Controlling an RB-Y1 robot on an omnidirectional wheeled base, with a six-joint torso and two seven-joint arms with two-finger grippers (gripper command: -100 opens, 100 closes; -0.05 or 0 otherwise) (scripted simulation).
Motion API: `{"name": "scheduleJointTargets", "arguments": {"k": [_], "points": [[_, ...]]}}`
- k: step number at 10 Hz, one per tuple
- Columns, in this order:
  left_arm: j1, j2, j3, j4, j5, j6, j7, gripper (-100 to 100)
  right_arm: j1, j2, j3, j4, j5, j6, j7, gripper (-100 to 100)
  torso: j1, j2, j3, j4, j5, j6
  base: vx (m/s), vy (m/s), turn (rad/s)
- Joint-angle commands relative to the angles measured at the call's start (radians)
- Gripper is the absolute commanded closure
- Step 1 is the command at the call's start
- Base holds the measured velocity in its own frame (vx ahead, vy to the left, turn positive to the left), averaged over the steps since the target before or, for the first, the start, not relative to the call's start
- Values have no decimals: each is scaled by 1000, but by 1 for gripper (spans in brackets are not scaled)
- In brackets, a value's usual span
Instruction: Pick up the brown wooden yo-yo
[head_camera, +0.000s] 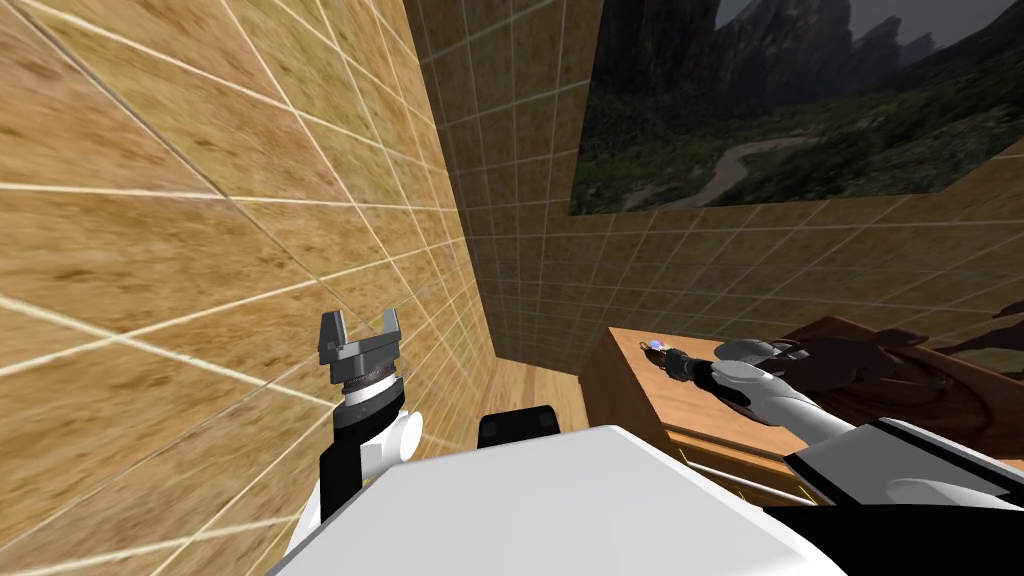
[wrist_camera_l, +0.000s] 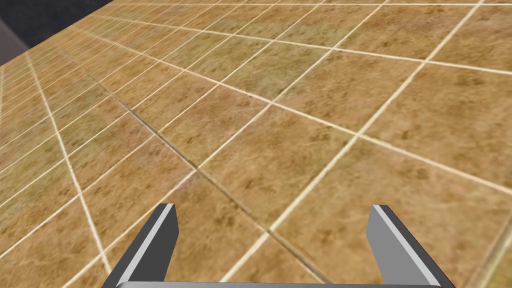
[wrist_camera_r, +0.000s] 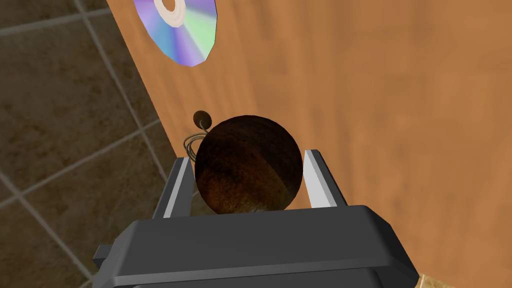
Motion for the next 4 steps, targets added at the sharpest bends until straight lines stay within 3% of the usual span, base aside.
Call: {"name": "scheduleJointTargets", "arguments": {"k": [1, 3, 4], "points": [[0, 0, 0, 0, 0, 0, 0, 0, 40, -12, -28, -23, -16, -10, 20, 100, 0, 0, 0, 0, 0, 0, 41, 38, -1], [0, 0, 0, 0, 0, 0, 0, 0, 29, -6, -28, -8, -16, -15, 34, 100, 0, 1, 1, 0, 0, 0, 17, 14, -5], [0, 0, 0, 0, 0, 0, 0, 0, 32, -8, -27, -13, -15, -13, 27, 0, -1, 2, 1, 1, 0, 0, 0, 0, 0]]}}
